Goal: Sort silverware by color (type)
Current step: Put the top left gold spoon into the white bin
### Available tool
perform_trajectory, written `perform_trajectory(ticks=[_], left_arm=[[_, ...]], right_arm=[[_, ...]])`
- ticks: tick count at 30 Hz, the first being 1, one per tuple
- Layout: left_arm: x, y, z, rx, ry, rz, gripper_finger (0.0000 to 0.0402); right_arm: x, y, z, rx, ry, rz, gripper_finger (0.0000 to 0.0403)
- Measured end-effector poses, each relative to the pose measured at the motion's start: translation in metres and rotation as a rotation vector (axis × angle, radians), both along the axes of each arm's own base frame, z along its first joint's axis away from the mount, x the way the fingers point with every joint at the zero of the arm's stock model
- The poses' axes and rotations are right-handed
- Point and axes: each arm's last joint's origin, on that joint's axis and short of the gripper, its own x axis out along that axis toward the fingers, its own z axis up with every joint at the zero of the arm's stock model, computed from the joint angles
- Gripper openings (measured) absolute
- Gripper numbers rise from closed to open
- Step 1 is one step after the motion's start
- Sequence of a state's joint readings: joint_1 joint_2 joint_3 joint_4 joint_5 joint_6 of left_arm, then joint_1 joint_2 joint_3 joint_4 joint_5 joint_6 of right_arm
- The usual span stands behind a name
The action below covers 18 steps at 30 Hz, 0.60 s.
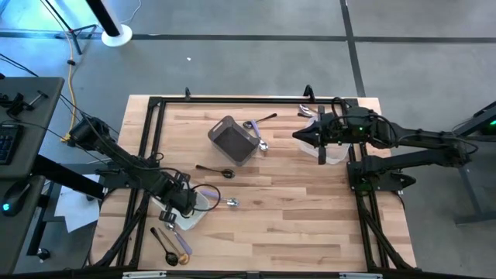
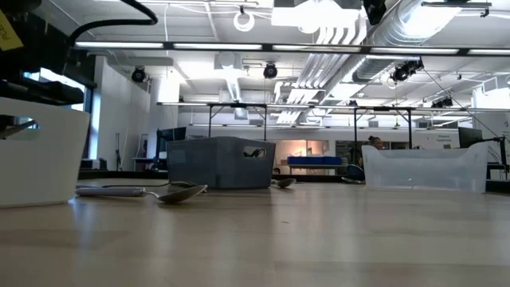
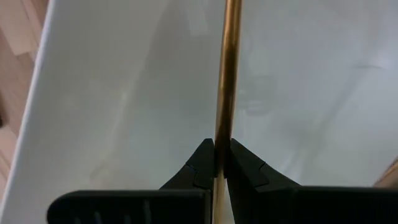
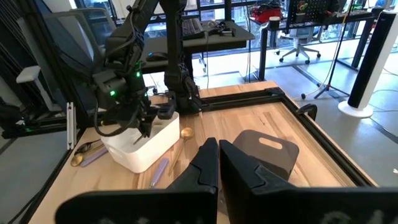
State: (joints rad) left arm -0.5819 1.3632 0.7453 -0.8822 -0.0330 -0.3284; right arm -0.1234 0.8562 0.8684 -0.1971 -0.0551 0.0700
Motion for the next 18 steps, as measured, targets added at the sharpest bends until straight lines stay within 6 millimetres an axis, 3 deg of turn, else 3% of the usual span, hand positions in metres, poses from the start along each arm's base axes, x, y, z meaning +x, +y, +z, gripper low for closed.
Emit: perform_trajectory(ticks=[8, 18], left_arm=[[0.000, 0.000, -0.005, -0.011, -0.018, -0.051, 0.0009], [0.000, 0.000, -0.006, -0.012, -0.019, -0.046, 0.0066]], right_arm=[[0.012, -0.001, -0.008, 0.005, 0.044, 0.000, 0.0000], [0.011, -0.001, -0.007, 0.005, 0.039, 0.000, 0.0000]])
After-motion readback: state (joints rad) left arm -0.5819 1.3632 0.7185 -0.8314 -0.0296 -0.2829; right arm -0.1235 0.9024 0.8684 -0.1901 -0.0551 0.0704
